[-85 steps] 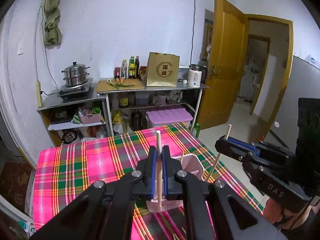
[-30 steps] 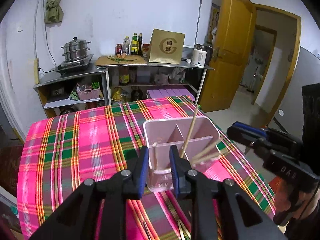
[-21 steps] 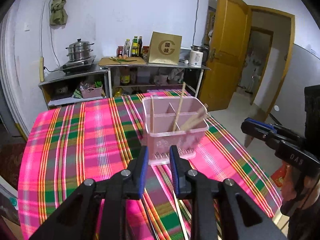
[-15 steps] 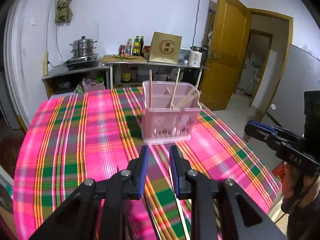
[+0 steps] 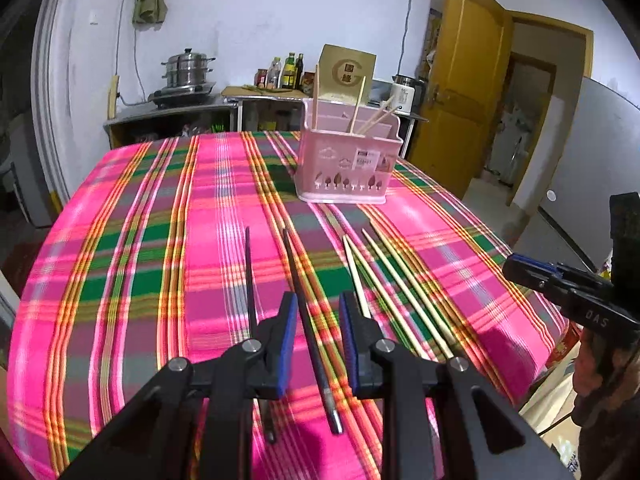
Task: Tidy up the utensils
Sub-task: 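Move both tools back toward the remaining chopsticks on the cloth, then grasp a dark chopstick with the left tool while the right tool grasps a light one, then lift both held chopsticks and carry them over the pink basket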
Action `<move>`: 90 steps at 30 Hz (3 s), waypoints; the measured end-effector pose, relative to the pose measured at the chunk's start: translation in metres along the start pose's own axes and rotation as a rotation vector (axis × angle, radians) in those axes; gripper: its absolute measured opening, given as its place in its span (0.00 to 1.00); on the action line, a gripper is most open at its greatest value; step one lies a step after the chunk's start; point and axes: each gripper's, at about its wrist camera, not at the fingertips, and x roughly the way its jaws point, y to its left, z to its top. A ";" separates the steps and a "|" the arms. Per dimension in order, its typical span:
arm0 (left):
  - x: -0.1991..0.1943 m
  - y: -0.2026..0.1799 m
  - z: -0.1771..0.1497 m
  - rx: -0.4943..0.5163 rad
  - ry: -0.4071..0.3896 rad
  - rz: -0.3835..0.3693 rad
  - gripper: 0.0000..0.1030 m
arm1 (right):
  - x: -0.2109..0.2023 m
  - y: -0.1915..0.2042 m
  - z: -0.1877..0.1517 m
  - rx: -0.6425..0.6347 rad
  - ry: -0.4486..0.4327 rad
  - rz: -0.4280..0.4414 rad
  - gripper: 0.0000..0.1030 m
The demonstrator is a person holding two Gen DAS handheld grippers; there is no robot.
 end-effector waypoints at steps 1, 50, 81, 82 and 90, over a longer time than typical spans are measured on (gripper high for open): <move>0.000 0.001 -0.003 -0.006 0.002 -0.001 0.22 | 0.000 0.000 -0.003 0.003 0.003 -0.001 0.19; 0.160 0.024 0.056 -0.011 0.298 0.076 0.22 | 0.160 -0.019 0.051 -0.010 0.251 -0.111 0.17; 0.165 0.014 0.062 0.006 0.310 0.099 0.06 | 0.167 -0.018 0.061 -0.024 0.269 -0.132 0.06; 0.164 0.014 0.063 0.004 0.307 0.099 0.06 | 0.165 -0.018 0.063 -0.024 0.261 -0.127 0.06; 0.131 0.010 0.088 0.006 0.235 0.066 0.05 | 0.134 -0.015 0.083 -0.016 0.177 -0.094 0.06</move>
